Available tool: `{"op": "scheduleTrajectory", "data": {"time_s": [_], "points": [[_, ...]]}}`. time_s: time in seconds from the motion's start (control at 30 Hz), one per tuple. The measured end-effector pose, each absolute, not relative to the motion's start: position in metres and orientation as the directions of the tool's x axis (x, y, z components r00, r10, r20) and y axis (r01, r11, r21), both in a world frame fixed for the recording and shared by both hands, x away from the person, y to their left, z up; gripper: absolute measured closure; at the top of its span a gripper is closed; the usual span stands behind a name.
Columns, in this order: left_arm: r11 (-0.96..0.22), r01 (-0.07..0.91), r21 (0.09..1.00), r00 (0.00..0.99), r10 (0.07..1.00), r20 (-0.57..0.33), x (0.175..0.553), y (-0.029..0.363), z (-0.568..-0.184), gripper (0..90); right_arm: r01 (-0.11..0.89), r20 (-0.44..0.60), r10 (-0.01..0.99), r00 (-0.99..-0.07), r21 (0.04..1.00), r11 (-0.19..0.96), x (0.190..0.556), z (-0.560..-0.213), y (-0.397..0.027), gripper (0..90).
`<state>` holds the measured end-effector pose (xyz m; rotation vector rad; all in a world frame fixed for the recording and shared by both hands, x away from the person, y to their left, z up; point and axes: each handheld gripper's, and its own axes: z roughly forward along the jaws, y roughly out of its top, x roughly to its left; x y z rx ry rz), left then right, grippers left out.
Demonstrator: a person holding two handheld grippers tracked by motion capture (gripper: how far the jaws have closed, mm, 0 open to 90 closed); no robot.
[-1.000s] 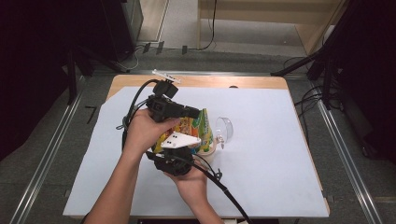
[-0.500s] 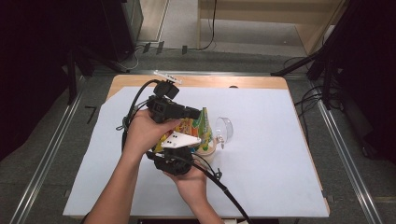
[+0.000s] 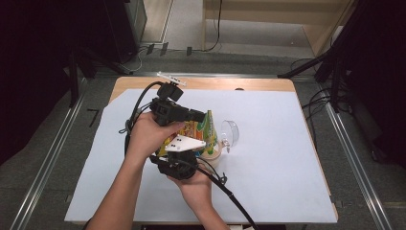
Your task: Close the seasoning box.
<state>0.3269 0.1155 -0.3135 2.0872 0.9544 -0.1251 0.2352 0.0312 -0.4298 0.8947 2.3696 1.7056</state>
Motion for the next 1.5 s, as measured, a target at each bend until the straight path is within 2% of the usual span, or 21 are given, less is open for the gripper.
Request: {"op": "scheduleTrajectory", "data": {"time_s": [1.5], "points": [[-0.366,0.675,0.641,0.702,0.588,-0.403,0.3281,0.1175,-0.3135,81.3,0.416,0.269,0.499,-0.824,0.885,0.210,0.2322,-0.4256,0.0315,73.2]]}}
